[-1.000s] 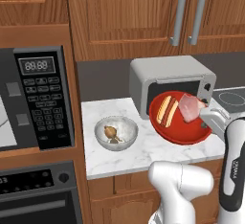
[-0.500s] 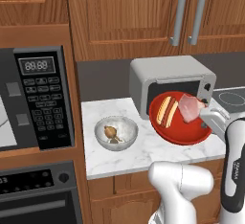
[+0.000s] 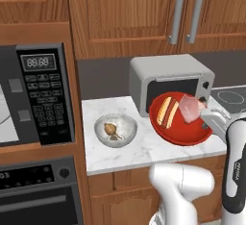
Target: Place the bowl containing the steak and hot dog in the microwave. Close the microwave door and press the start button to microwave the meal.
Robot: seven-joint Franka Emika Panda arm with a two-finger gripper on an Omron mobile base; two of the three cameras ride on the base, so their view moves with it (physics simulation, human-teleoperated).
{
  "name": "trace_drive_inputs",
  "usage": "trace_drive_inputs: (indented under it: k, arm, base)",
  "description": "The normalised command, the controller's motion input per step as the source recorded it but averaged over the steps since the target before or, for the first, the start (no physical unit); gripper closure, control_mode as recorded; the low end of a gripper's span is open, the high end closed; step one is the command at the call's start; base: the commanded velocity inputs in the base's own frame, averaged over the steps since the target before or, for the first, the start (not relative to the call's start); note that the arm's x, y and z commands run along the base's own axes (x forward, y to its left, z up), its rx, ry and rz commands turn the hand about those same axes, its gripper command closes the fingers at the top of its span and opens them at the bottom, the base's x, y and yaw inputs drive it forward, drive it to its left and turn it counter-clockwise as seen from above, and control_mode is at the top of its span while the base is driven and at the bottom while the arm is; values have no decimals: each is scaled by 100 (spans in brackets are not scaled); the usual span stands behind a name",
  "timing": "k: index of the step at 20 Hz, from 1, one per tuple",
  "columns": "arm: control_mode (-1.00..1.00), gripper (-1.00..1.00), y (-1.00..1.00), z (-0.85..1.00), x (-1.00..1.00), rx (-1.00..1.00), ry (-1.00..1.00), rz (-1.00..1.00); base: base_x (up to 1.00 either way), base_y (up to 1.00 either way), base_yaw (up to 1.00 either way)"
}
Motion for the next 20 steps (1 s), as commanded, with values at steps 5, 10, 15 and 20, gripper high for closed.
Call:
trace_drive_inputs:
  k: [5,10,15,20]
  arm:
    - [100,100,0,0,0,0,0,0]
    - [100,100,0,0,0,0,0,0]
    - [100,100,0,0,0,0,0,0]
    - [100,100,0,0,0,0,0,0]
  base:
    - [-62,1,5]
    - [-62,27,6]
    - [-46,54,12]
    - [-16,70,17]
